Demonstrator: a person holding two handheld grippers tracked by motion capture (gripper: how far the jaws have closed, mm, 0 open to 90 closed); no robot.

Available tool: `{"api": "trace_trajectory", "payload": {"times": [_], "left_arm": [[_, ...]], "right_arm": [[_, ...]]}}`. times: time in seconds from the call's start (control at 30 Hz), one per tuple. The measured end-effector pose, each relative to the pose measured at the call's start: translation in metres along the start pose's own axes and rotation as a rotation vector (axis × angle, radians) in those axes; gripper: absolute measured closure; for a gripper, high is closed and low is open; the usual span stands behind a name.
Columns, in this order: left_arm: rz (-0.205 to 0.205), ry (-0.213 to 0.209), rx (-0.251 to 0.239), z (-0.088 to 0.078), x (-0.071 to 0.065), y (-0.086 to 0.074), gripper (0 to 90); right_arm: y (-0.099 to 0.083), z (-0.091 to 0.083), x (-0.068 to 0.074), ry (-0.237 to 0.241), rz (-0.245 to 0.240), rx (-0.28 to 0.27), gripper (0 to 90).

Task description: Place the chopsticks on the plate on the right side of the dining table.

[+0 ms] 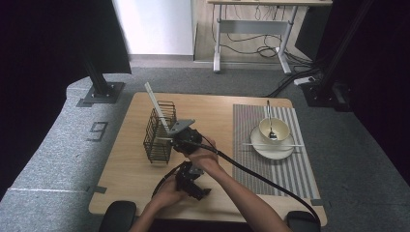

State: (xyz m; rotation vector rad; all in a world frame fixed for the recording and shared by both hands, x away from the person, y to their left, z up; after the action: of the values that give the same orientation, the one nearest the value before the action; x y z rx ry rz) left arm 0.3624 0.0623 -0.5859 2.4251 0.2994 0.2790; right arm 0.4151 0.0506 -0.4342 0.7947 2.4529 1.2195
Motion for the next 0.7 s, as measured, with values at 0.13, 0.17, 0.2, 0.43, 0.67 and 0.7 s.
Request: {"api": "trace_trajectory", "payload": {"times": [0.13,0.17,0.2,0.43,0.67,0.7], "left_arm": [[0.009,0.000,0.005,0.000,0.001,0.000,0.0],[0.007,0.002,0.003,0.000,0.001,0.000,0.0],[0.006,0.002,0.002,0.000,0.001,0.000,0.0],[0.005,0.000,0.000,0.000,0.001,0.000,0.0],[0.006,0.000,0.000,0.000,0.001,0.000,0.0],[0.006,0.000,0.000,0.000,0.001,0.000,0.0]], "right_arm": [[0.002,-0.004,-0.002,-0.009,0.010,-0.013,81.8],[0.003,-0.005,-0.003,-0.007,0.010,-0.017,82.0],[0.004,-0.007,-0.003,0.002,0.016,-0.020,82.0],[0.008,-0.015,-0.006,0.030,0.040,-0.020,82.1],[0.013,-0.027,-0.009,0.042,0.051,-0.029,82.1],[0.013,-0.029,-0.009,0.042,0.050,-0.031,82.1]]}}
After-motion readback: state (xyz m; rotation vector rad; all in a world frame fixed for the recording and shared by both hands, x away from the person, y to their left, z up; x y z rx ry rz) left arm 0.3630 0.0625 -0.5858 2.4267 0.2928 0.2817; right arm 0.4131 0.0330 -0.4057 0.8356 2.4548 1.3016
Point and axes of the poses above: each handheld gripper's, and its own axes: z roughly forward along the jaws, y roughly out of its top, x roughly to its left, the point moved 4 cm from there along z, roughly forward along the jaws, and after that the axes turned 12 degrees about z, right-handed, at the moved point
